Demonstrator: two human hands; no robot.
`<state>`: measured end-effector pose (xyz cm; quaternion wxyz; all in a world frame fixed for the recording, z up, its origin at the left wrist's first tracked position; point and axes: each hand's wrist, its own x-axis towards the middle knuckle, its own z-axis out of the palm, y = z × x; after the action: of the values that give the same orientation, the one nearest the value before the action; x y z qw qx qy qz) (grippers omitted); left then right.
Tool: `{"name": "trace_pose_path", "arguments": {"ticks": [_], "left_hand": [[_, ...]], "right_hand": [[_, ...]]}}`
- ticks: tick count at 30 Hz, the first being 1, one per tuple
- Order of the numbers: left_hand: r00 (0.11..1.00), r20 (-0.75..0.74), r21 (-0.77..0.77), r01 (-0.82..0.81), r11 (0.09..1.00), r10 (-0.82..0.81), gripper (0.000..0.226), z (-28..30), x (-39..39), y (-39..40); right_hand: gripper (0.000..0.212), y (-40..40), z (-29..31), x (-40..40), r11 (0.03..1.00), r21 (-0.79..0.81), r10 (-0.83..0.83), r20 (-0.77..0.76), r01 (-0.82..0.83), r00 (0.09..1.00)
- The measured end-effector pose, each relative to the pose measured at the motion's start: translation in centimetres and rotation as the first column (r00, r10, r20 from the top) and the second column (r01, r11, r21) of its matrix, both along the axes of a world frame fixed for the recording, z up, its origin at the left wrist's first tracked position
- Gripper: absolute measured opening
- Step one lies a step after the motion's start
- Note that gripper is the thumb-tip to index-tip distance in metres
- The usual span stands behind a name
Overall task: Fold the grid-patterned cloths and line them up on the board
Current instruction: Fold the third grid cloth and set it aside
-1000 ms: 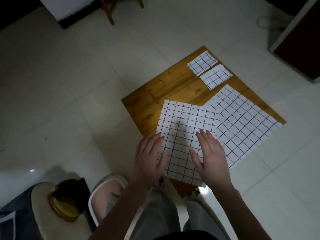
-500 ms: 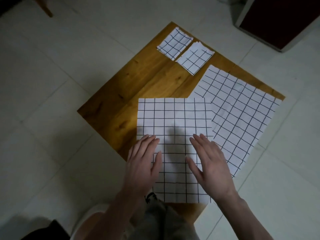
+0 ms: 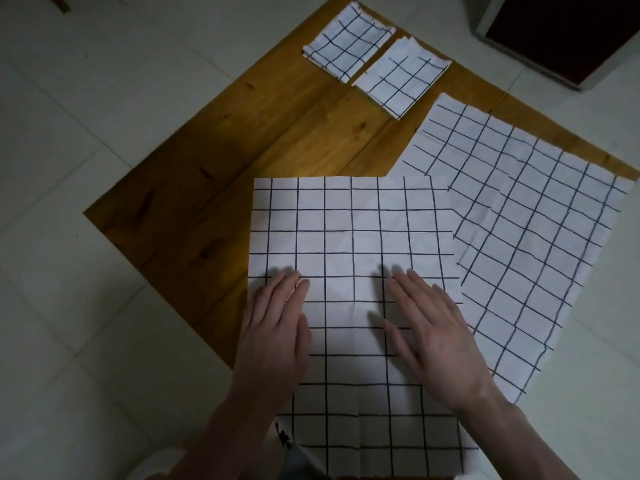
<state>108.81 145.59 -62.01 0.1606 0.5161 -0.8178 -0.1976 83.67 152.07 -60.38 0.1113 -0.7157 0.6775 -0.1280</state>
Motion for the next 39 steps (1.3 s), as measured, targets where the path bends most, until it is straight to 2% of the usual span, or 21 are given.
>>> {"name": "trace_pose_path", "arguments": {"ticks": [6, 12, 19, 23, 27, 31, 36, 39], "left_hand": [[0.986, 0.126, -0.025, 0.109, 0.994, -0.105, 0.051, -2.8, 1.9, -0.9], [0.98, 0.15, -0.074, 0.145, 0.987, -0.133, 0.048, -3.5, 2.5, -1.0], [0.989, 0.093, -0.125, 0.125, 0.984, -0.114, 0.04, -3.2, 2.8, -1.1], [0.994, 0.042, -0.181, 0.105, 0.978, -0.099, 0.027, -3.0, 2.8, -1.2], [0.995, -0.003, -0.206, 0.095, 0.974, -0.098, 0.015, -2.1, 3.1, -1.9], [0.99, -0.027, -0.17, 0.13, 0.977, -0.136, 0.015, -1.4, 3.7, -2.7], [0.977, -0.01, -0.127, 0.212, 0.969, -0.215, 0.028, 0.5, 4.6, -3.8], [0.948, -0.011, -0.141, 0.313, 0.939, -0.318, 0.017, 1.6, 4.6, -4.4]], "right_hand": [[0.059, -0.5, -3.0, -1.5, 0.999, 0.03, 0.036, -0.083, -0.034, 0.996], [0.045, -0.1, -3.1, -1.9, 0.998, -0.059, 0.027, -0.065, -0.031, 0.997], [0.031, -0.5, -2.5, -2.0, 0.995, -0.093, 0.033, -0.031, -0.036, 0.999], [0.02, -0.9, -2.0, -2.1, 0.985, -0.167, 0.05, -0.007, -0.051, 0.999], [0.02, -1.3, -1.4, -2.4, 0.976, -0.2, 0.088, 0.005, -0.085, 0.996], [0.024, -1.7, -0.3, -2.9, 0.963, -0.243, 0.118, -0.015, -0.118, 0.993], [0.021, -2.4, 1.9, -3.7, 0.951, -0.267, 0.167, 0.015, -0.157, 0.986], [0.019, -2.9, 3.1, -3.9, 0.95, -0.262, 0.191, 0.06, -0.169, 0.98]]}}
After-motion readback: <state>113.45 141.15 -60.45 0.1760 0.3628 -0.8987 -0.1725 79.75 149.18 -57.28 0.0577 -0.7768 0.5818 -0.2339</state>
